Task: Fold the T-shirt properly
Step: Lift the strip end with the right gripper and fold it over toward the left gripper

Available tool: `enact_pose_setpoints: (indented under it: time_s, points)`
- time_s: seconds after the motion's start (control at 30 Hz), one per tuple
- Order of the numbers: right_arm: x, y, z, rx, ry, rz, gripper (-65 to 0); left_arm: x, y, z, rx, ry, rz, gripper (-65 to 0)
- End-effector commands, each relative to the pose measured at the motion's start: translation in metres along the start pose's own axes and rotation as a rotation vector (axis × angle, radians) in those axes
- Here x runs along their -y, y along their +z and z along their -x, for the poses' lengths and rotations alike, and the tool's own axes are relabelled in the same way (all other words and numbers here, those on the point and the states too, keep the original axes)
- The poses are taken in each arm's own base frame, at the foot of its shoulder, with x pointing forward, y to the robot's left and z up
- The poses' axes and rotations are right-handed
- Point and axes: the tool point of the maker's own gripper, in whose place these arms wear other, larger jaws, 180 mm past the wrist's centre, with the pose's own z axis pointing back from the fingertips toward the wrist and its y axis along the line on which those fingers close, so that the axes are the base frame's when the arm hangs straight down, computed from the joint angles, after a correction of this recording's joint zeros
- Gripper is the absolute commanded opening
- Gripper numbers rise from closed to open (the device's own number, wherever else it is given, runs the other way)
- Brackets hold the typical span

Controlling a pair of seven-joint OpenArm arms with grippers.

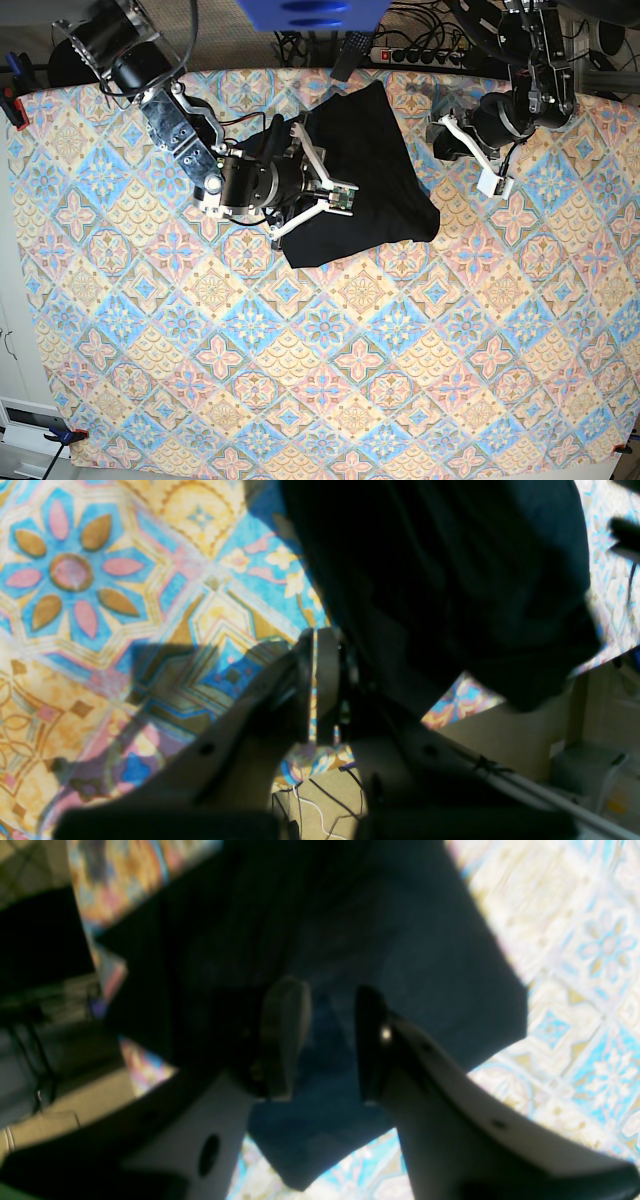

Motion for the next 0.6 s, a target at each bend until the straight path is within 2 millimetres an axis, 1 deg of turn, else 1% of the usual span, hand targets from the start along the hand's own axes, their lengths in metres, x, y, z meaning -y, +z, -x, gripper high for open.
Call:
enact_pose_setpoints:
  time_s: [0.0, 0.1, 0.17, 0.23, 0.27, 0.37, 0.43, 0.57]
  points:
    - [0.009, 0.01, -0.024, 0.084, 0.019, 0.027, -46.1, 0.001, 0.004, -0.01, 0.036, -0.013, 0.003, -64.6]
    - [0.036, 0.021, -0.015, 0.092, -0.045, 0.096, -46.1, 0.001, 0.005, -0.009, 0.035, -0.012, 0.001, -64.6]
    - [0.046, 0.027, -0.015, 0.118, -0.067, 0.125, -46.2, 0.001, 0.005, -0.01, 0.037, -0.013, 0.003, -64.6]
    - [0.05, 0.027, -0.015, 0.134, -0.083, 0.133, -46.2, 0.004, 0.007, -0.011, 0.044, -0.015, 0.012, -64.7]
    - [0.051, 0.026, -0.013, 0.134, -0.089, 0.129, -46.2, 0.008, 0.009, -0.01, 0.052, -0.013, 0.024, -64.5]
    - [0.05, 0.014, 0.0, 0.109, -0.13, 0.103, -46.2, 0.027, 0.021, -0.027, 0.114, -0.039, 0.071, -64.0]
    - [0.045, 0.006, 0.007, 0.088, -0.145, 0.079, -46.2, 0.032, 0.024, -0.032, 0.13, -0.042, 0.088, -63.9]
    - [0.02, -0.013, -0.011, 0.103, -0.122, 0.001, -46.2, 0.032, 0.024, -0.032, 0.133, -0.042, 0.089, -63.9]
